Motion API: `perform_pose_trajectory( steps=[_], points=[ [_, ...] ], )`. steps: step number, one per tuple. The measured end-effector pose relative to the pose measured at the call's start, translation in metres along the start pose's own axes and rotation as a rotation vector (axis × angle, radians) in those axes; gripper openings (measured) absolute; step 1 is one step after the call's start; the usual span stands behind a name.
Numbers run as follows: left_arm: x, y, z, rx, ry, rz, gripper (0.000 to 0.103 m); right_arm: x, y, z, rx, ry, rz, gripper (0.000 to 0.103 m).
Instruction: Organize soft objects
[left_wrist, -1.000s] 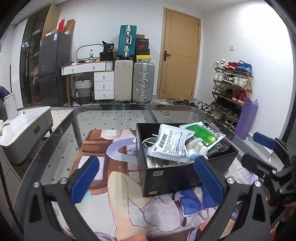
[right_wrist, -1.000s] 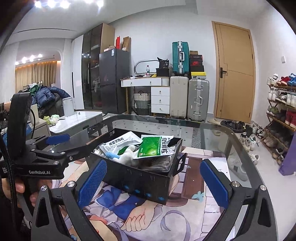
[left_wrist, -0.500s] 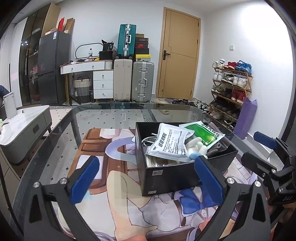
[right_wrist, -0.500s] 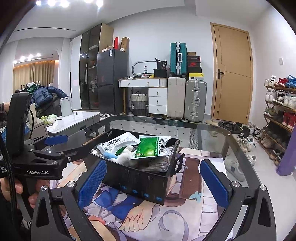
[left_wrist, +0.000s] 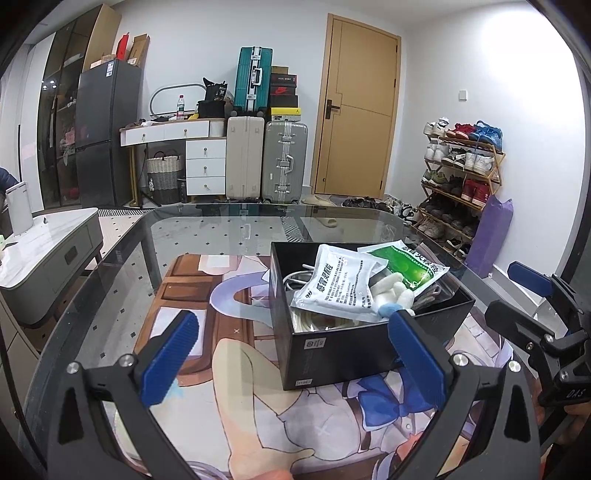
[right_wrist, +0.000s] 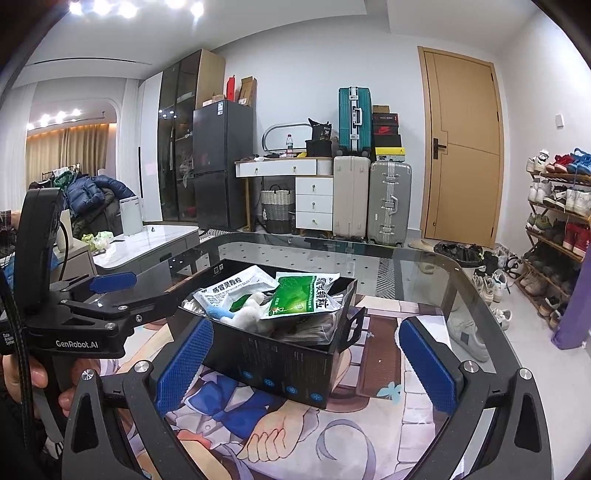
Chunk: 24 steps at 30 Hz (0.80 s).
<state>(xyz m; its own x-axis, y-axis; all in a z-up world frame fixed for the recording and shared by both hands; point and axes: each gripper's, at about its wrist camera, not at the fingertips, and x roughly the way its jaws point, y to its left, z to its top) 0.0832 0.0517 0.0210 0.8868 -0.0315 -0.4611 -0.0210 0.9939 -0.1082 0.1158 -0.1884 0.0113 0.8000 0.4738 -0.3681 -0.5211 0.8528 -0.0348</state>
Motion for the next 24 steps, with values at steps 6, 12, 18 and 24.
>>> perform_pose_trajectory(
  steps=[6, 12, 18, 24],
  points=[
    [0.0002, -0.0002, 0.0002, 0.0, -0.004, 0.0, 0.103, -0.0008, 0.0008, 0.0009, -0.002, -0.002, 0.001, 0.103],
    [0.0001, 0.0, 0.0002, 0.001, -0.004, 0.001, 0.103, -0.0008, 0.001, 0.0014, 0.001, -0.002, 0.001, 0.103],
    [-0.0005, -0.0013, 0.0012, 0.002, -0.006, 0.003, 0.103, -0.0005, 0.0012, 0.0012, 0.002, -0.002, 0.001, 0.103],
    [-0.001, -0.0012, 0.0012, 0.0, -0.006, 0.003, 0.103, -0.0005, 0.0005, 0.0005, 0.001, -0.002, 0.002, 0.103]
  ],
)
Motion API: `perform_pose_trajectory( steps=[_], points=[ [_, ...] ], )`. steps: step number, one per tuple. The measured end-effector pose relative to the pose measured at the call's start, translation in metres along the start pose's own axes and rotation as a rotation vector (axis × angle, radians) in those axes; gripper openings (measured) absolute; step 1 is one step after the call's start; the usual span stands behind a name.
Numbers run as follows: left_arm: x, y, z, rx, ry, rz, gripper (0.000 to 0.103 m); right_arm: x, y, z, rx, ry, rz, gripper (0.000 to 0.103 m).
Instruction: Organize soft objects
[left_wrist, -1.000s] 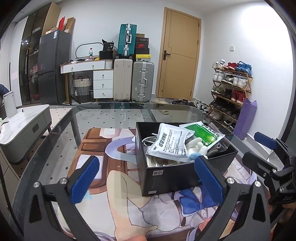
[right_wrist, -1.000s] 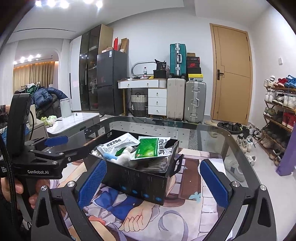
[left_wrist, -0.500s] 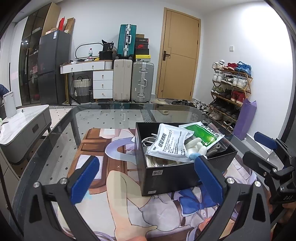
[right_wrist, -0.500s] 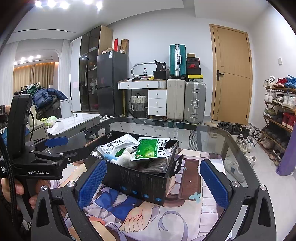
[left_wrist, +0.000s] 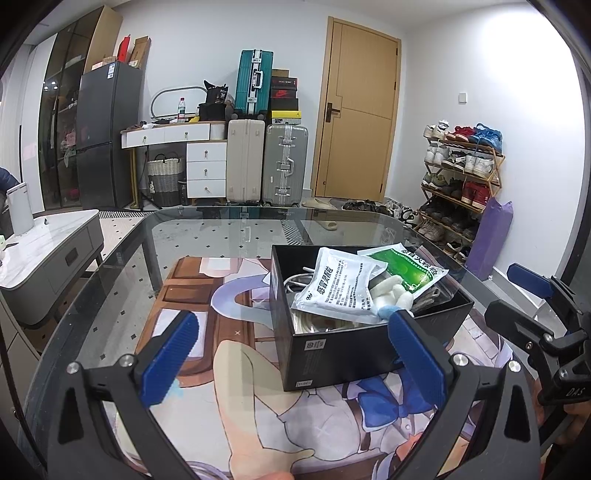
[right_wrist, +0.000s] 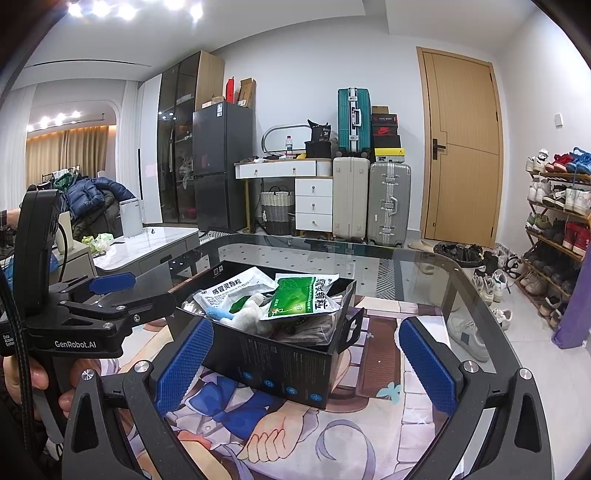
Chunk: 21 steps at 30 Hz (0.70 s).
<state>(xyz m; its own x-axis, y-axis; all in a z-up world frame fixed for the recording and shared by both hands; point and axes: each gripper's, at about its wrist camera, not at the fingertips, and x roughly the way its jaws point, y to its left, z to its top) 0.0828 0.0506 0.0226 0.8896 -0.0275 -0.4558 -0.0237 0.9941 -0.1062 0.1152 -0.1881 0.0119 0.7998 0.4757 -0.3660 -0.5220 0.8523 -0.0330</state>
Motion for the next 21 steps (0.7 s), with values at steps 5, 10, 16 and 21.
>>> perform_pose_trajectory(
  steps=[5, 10, 16, 21],
  points=[
    [0.0001, 0.0002, -0.0001, 0.001, 0.0, -0.001, 0.103, 0.0001, -0.0001, -0.0003, 0.001, 0.0, 0.0, 0.103],
    [-0.0002, 0.0002, 0.0003, 0.0, -0.003, 0.0, 0.103, -0.0007, 0.0003, 0.0004, 0.001, -0.003, -0.001, 0.103],
    [-0.0007, 0.0005, 0.0003, 0.0, -0.006, 0.0, 0.103, -0.0008, 0.0006, 0.0007, 0.001, -0.004, -0.002, 0.103],
    [-0.0015, 0.0008, -0.0005, 0.001, -0.006, 0.0, 0.103, -0.0007, 0.0006, 0.0002, 0.001, -0.003, -0.001, 0.103]
  ],
)
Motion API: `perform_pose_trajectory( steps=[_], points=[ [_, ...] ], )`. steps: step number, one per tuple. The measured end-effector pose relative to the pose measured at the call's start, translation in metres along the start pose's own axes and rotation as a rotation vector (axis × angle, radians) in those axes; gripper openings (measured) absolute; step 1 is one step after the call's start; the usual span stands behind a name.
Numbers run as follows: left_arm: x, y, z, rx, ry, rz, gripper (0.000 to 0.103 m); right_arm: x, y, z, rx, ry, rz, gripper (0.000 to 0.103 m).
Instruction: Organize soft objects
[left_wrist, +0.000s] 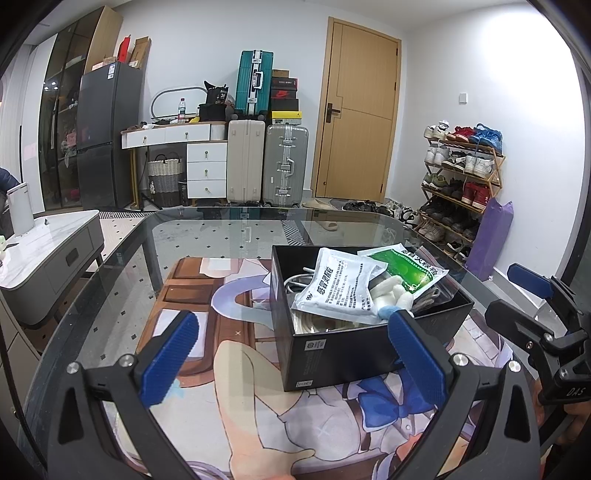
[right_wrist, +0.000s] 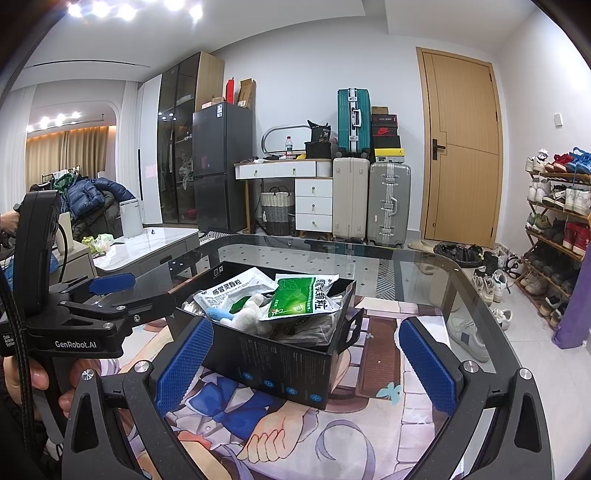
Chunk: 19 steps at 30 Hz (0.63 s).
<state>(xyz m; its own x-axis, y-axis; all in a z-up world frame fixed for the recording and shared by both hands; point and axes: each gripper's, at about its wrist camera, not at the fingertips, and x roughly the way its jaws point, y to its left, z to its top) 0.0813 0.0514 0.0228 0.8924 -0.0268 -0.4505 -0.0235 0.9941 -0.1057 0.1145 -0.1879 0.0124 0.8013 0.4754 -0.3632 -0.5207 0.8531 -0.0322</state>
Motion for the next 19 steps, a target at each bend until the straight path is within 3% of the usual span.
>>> perform_pose_trajectory(
  steps=[19],
  points=[
    [-0.0009, 0.0, 0.0003, 0.0, -0.004, 0.007, 0.103, 0.0002, -0.0002, -0.0007, 0.001, -0.001, 0.0, 0.103]
  ],
)
